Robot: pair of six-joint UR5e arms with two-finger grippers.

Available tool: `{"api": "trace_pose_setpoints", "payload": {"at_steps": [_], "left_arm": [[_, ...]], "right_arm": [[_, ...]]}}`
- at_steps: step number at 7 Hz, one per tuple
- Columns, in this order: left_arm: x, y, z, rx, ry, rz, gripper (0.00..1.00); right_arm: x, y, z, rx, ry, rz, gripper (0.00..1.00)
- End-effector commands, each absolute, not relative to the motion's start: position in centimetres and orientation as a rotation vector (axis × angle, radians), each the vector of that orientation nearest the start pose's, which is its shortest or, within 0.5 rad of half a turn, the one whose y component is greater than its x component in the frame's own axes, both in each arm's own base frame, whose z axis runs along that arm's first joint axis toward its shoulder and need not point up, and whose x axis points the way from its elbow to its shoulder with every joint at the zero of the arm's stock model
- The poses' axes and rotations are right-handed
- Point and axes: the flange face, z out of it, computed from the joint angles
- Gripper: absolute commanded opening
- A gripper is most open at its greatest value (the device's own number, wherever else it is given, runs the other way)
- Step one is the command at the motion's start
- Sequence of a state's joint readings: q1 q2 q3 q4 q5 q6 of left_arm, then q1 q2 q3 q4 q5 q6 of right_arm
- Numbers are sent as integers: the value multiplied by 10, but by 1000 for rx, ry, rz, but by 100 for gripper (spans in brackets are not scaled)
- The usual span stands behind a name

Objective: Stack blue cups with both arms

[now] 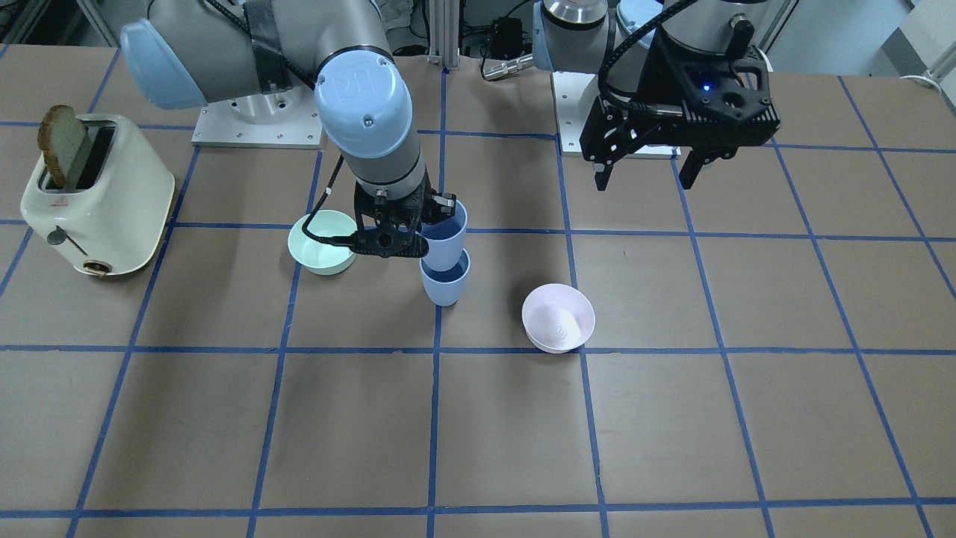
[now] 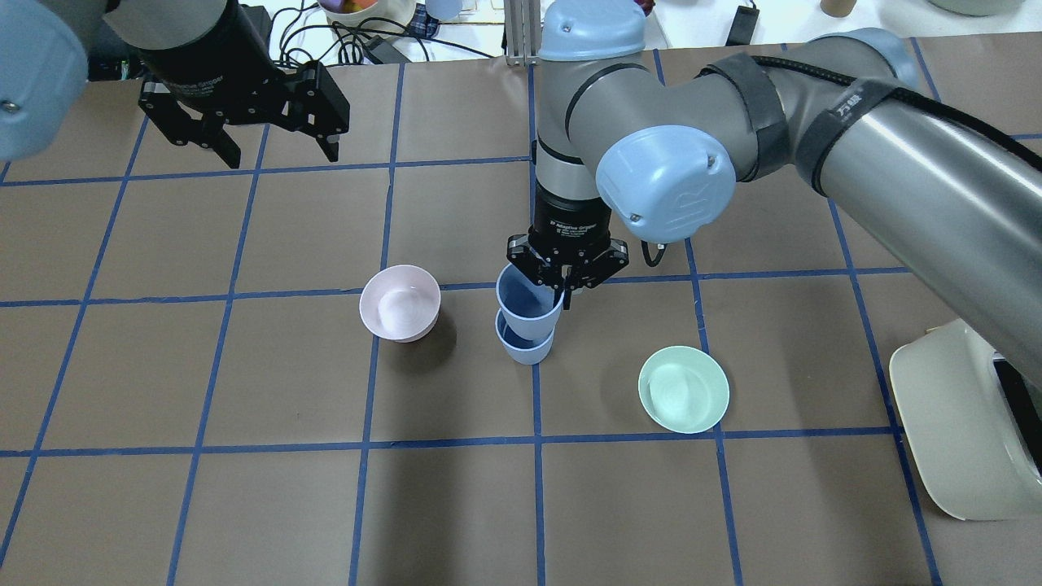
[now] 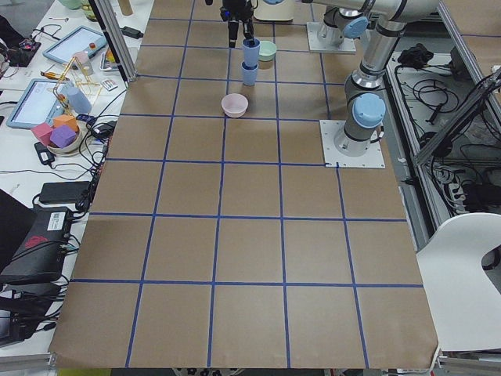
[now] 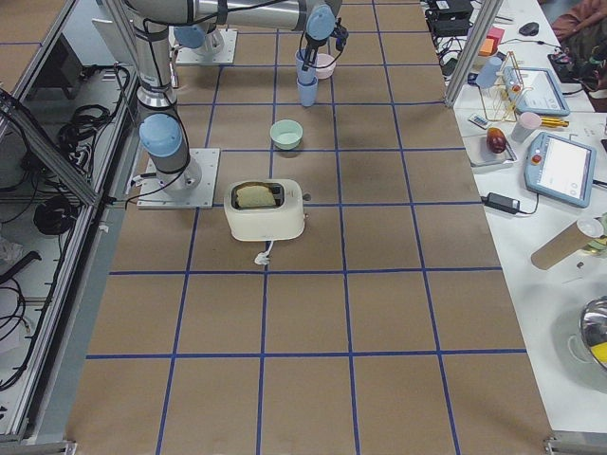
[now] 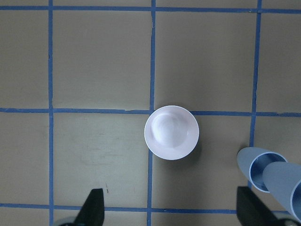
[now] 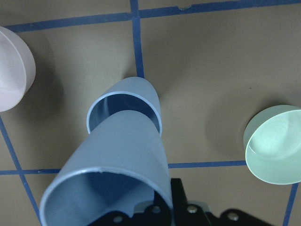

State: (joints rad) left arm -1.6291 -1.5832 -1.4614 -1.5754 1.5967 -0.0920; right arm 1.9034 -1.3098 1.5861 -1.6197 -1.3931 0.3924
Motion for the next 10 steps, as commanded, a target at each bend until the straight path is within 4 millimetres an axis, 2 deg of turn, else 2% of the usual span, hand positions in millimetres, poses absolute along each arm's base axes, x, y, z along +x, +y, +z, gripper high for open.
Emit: {"api": "trace_pose_setpoints", "payload": {"at_steps": [1,2,3,4,5,6,7,8,9,10], "left_arm": [[-160,-496,536,-55,3117,-149,100],[-161,-495,536,-52,3119,-146,100],[-160,-494,537,-52,3117,-149,100],[-161,-494,537,-52,3119,-146,100],[-160,-493,537,-52,3117,-146,100],[-160,-492,536,-52,3117,-142,100],[-160,-491,537,-52,3117,-144,100],[-160,-491,538,-52,3119,-146,100],[-160,-490,538,-52,3117,-146,100],[-160,-490,538,-52,3119,-144,100]], "right_arm": [[326,-482,344,122,3030,428,0],[326,-482,344,117,3034,426,51],[326,-483,344,116,3036,419,87],[325,-484,345,122,3036,414,100],[324,-486,349,123,3037,402,100],[313,-494,359,129,3030,362,100],[296,-504,375,132,3045,248,100],[260,-514,399,103,3098,120,100],[219,-516,422,137,3143,51,100],[183,-514,439,172,3167,42,100]]}}
